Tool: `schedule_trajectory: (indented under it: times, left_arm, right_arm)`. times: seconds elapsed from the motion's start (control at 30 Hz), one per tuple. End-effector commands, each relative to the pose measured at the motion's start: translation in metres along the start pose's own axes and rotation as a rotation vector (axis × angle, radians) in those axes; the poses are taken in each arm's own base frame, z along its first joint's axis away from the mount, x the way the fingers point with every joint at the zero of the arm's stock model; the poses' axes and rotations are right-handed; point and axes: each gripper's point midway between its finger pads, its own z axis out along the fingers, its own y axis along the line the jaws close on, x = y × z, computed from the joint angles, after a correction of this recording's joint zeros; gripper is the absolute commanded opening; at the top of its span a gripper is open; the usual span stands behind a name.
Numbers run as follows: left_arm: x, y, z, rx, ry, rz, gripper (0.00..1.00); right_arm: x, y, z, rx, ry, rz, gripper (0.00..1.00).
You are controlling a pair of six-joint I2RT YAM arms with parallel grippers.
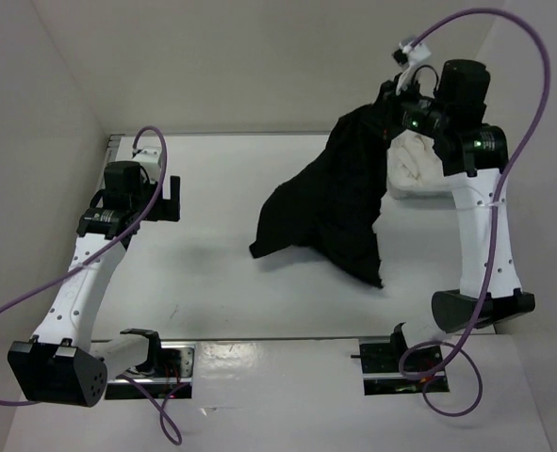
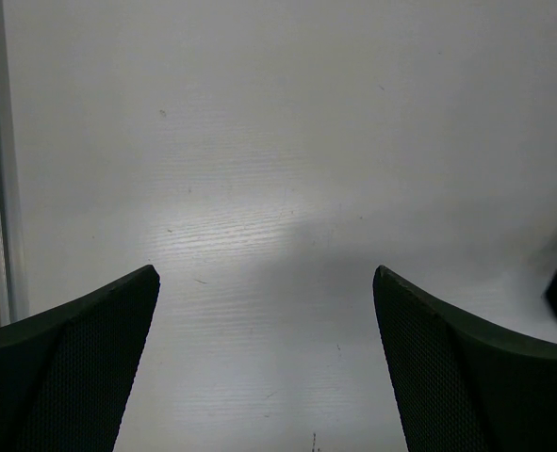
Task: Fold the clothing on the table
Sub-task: Move the skirt to the center of the board
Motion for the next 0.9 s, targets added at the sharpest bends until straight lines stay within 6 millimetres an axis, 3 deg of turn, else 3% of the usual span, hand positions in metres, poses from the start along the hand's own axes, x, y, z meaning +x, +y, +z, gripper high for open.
schedule_trajectory:
  times: [0.0,0.03,0.07,0.1,0.17,0.2,0.27,0.3,0.37,0.43,0.53,0.57,0.67,0.73,0.87]
  left_arm:
    - [-0.008,0.001,0.002,0.001,-0.028,0.017,1.00]
    - [-0.008,0.001,0.002,0.001,-0.028,0.017,1.00]
    - [-0.008,-0.001,0.002,0.010,-0.029,0.017,1.00]
    - [-0.008,-0.001,0.002,0.010,-0.029,0.017,1.00]
    - [-0.001,-0.003,0.004,0.020,-0.009,0.018,1.00]
    - [-0.001,-0.004,0.004,0.029,-0.009,0.030,1.00]
    - [-0.001,-0.006,0.004,0.039,-0.010,0.030,1.00]
    - [-0.001,-0.006,0.004,0.040,-0.010,0.030,1.00]
    - [-0.001,-0.007,0.004,0.050,-0.010,0.039,1.00]
    - [-0.001,-0.007,0.004,0.050,-0.010,0.039,1.00]
    - [-0.001,-0.005,0.004,0.040,-0.010,0.039,1.00]
    - [0.001,-0.005,0.006,0.040,-0.001,0.039,1.00]
    - [0.001,-0.001,0.006,0.017,0.000,0.039,1.00]
    - [0.005,0.000,0.008,0.008,0.010,0.039,1.00]
    - [0.008,0.007,0.012,-0.036,0.030,0.030,1.00]
  right_arm:
    - [0.050,-0.021,0.022,0.075,0.082,-0.013,0.23]
    - [0.059,-0.026,0.026,0.115,0.094,-0.032,0.51]
    - [0.074,-0.037,0.032,0.176,0.126,-0.028,0.86]
    - [0.107,-0.066,0.034,0.322,0.208,-0.014,0.92]
    - [0.128,-0.089,0.038,0.448,0.256,0.011,0.98]
    - [0.147,-0.115,0.033,0.601,0.314,0.035,0.98]
    - [0.171,-0.135,0.029,0.715,0.401,0.031,0.98]
    - [0.175,-0.134,0.027,0.710,0.425,0.024,0.98]
    - [0.186,-0.107,0.039,0.595,0.479,-0.008,0.98]
    - [0.174,-0.053,0.052,0.396,0.439,-0.087,0.98]
    - [0.177,0.009,0.059,0.188,0.423,-0.210,0.98]
    - [0.189,0.038,0.065,0.102,0.452,-0.248,0.98]
    - [0.214,0.071,0.076,-0.068,0.518,-0.299,0.98]
    - [0.231,0.075,0.083,-0.113,0.563,-0.295,0.98]
    - [0.283,0.090,0.103,-0.215,0.681,-0.327,0.98]
